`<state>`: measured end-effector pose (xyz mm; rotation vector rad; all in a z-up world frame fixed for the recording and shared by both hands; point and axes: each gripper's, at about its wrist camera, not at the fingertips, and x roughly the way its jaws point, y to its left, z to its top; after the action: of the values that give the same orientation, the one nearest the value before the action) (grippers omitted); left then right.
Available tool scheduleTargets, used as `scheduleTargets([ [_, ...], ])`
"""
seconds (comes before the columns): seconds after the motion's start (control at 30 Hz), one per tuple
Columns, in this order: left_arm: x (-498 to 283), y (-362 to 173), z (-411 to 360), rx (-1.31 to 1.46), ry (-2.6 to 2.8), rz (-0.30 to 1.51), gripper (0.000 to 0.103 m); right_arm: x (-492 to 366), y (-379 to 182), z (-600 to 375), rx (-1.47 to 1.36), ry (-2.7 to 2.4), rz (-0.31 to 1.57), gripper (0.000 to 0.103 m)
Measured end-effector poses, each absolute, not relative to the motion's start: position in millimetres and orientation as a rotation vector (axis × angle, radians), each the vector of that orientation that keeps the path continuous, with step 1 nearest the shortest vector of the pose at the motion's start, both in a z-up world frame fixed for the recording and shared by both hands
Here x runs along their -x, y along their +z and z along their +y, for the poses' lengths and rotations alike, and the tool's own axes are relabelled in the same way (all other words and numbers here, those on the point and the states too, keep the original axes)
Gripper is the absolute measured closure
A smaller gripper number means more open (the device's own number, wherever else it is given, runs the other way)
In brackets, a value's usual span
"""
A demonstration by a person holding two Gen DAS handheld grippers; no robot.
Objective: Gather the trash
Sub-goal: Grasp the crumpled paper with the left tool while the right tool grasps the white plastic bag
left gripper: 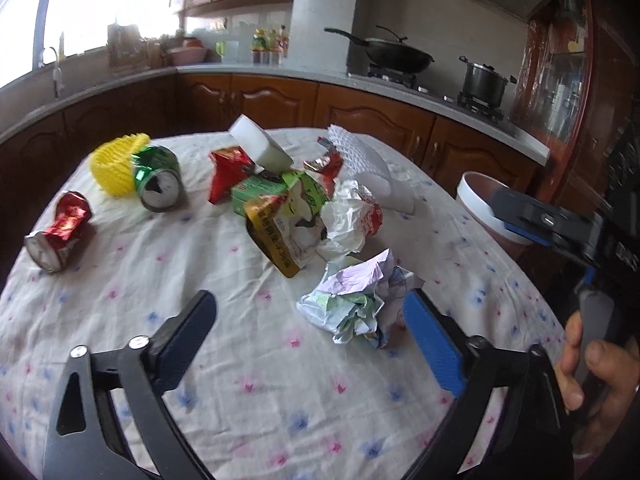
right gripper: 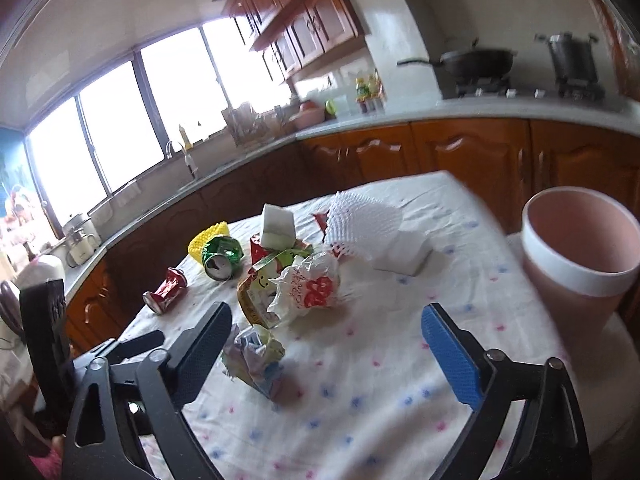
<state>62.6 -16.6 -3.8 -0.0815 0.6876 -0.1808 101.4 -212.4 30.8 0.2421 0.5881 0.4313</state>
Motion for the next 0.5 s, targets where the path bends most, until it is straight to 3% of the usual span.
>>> scheduleTargets([
  [0.17,-79,-11,-16,0.097,-0.231,0.742,0.022,-132,26,-198,-0.249,0.48,0.654,0.02],
  [0.5,-100,-17,-29,0.076,-0.333,0.808,0.023,-186,3,-175,-0.278,0.534,0.78,0.024],
])
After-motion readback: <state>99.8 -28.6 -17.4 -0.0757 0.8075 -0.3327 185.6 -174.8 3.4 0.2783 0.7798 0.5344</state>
